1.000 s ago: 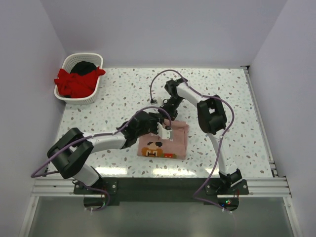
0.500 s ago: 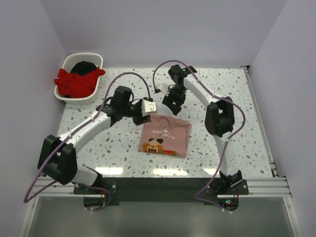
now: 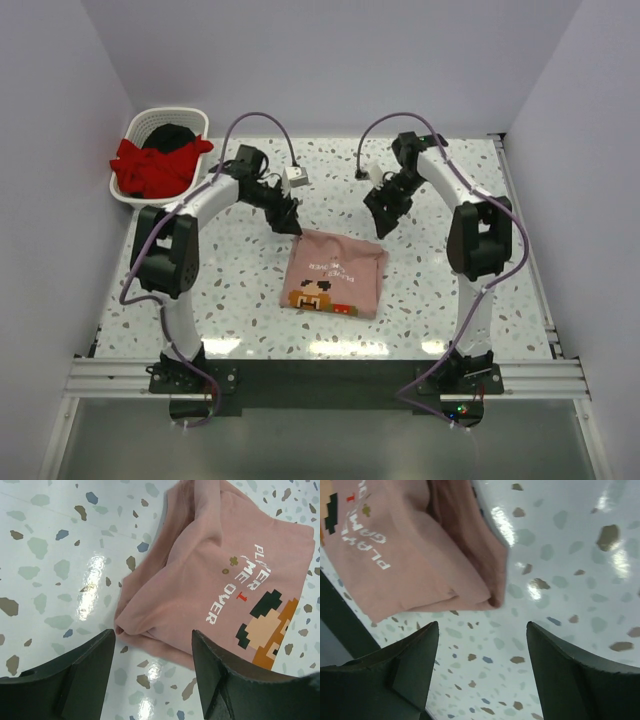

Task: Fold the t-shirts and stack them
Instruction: Fold the tshirt

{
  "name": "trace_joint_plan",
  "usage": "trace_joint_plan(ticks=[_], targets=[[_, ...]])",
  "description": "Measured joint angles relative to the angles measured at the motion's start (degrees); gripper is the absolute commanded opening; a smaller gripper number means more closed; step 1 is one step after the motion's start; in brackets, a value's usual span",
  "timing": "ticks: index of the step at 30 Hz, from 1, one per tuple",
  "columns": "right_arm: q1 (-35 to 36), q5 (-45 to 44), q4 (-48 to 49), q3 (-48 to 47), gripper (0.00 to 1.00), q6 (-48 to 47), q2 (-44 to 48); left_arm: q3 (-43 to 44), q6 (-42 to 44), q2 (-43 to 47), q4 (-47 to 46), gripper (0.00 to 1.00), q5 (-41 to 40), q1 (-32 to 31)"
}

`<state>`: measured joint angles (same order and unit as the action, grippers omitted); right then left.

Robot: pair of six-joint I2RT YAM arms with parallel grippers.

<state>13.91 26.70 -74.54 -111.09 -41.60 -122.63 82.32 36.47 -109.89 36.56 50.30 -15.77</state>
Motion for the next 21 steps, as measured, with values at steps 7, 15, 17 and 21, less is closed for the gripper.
trace_joint_plan(ticks=[7, 15, 17, 21], targets=[[2.19, 4.61, 3.89, 10.25, 0.73, 0.52, 1.31, 4.46, -1.53, -6.16, 0.42, 0.66, 0.42, -0.11], [2.14, 6.03, 8.28, 12.35, 0.71, 0.13, 1.18, 6.29, -1.79, -10.19, 0.15, 0.66, -2.05, -1.51], [2.14, 6.08, 8.31, 12.35, 0.71, -0.28, 1.18, 6.4, -1.77, -10.8, 0.22, 0.66, -2.62, -2.01], [2.14, 6.1, 8.7, 13.4, 0.7, -1.16, 1.18, 6.4, -1.73, -11.63, 0.33, 0.65, -3.1, -2.64]])
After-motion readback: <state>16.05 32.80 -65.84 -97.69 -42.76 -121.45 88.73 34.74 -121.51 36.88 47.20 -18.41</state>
